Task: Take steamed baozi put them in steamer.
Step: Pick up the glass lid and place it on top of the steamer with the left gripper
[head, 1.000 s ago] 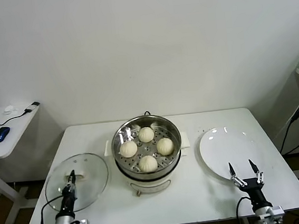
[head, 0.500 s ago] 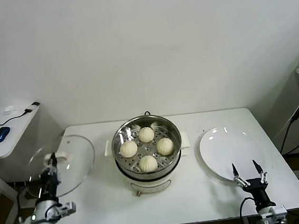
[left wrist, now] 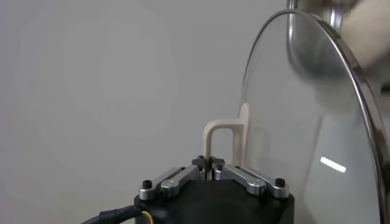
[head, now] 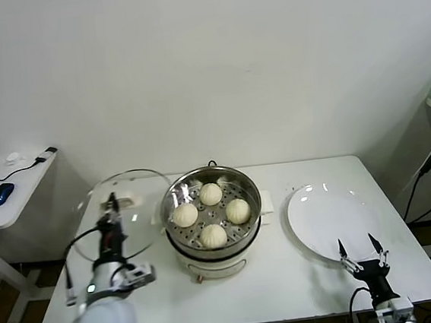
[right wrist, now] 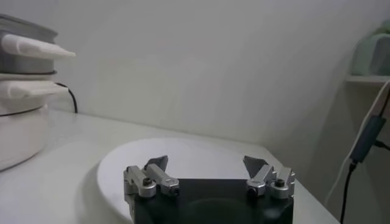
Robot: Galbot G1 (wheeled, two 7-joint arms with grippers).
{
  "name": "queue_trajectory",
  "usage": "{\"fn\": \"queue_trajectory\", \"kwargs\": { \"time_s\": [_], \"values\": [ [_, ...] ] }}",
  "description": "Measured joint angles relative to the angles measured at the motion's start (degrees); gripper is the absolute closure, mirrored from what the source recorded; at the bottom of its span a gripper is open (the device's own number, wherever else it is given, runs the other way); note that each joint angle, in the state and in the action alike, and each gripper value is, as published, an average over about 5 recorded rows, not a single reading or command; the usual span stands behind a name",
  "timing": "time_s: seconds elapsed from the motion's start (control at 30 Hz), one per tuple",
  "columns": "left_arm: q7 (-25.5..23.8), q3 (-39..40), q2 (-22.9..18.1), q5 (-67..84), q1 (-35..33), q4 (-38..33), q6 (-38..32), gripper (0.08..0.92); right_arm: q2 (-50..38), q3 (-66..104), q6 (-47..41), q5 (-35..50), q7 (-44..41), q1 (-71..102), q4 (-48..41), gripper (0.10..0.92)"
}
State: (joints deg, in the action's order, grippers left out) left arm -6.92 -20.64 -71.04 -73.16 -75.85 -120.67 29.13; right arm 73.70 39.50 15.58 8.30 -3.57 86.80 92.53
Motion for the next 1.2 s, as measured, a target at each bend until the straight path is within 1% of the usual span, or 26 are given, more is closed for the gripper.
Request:
{"fn": "queue_trajectory", "kwargs": {
  "time_s": [0.33,0.6,0.9,1.2],
  "values": [
    [-4.84,13.30,-6.08,-8.16,6.27,0.92,6.52,0.870,-0.17,-0.22,1.86,-0.20,0.21,-0.55,-1.81,0.203],
    [-6.23,20.60,-11.84,-14.31,9.56,4.69,8.56,0.870,-0.69,-0.04,3.27,0.51,0.52,-0.61,-3.07,0.203],
    [-6.41,24.14,-17.06,-19.24,11.08,9.48,9.33,0.870,-0.94,0.32,5.42,0.98,1.20,-0.47,-4.52,0.203],
    [-6.19,24.59,-18.77,-22.44,11.86,13.52,9.52,0.870,-0.61,0.27,7.31,1.02,2.21,-0.29,-5.50,0.203]
  ]
}}
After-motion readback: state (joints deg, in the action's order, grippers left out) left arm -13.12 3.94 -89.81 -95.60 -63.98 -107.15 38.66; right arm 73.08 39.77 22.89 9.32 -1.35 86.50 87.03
